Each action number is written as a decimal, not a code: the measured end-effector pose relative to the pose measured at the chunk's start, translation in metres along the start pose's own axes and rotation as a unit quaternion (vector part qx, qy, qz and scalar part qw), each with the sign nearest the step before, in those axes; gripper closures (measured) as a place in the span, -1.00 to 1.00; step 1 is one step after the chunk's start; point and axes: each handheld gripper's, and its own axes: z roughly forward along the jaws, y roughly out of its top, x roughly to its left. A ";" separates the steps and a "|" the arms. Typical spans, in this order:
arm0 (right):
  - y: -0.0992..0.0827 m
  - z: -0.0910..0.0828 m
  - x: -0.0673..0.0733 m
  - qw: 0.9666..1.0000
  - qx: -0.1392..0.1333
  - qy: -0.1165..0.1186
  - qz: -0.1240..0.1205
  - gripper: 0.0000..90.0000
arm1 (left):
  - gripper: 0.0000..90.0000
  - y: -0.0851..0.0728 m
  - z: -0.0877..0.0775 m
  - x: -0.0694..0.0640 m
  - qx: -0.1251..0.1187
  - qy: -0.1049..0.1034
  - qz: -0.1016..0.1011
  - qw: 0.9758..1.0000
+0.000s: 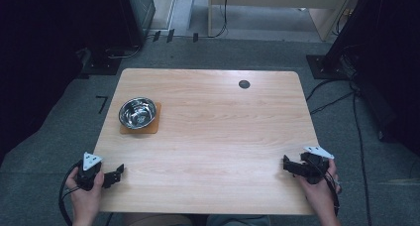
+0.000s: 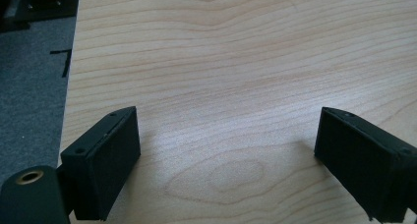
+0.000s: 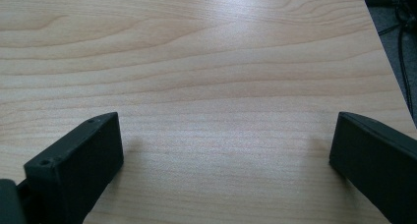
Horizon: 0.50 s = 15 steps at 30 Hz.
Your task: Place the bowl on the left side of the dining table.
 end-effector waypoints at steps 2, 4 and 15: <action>0.000 0.000 0.000 1.000 0.000 0.000 0.000 -1.00 | -0.79 0.000 0.000 0.000 0.000 0.000 0.000 1.000; 0.000 0.000 0.000 1.000 0.000 0.000 0.000 -1.00 | -0.78 0.000 0.000 0.000 0.000 0.001 -0.001 1.000; 0.000 0.000 0.000 1.000 0.000 0.000 0.000 -1.00 | -0.78 0.000 -0.001 -0.001 -0.001 0.003 -0.006 1.000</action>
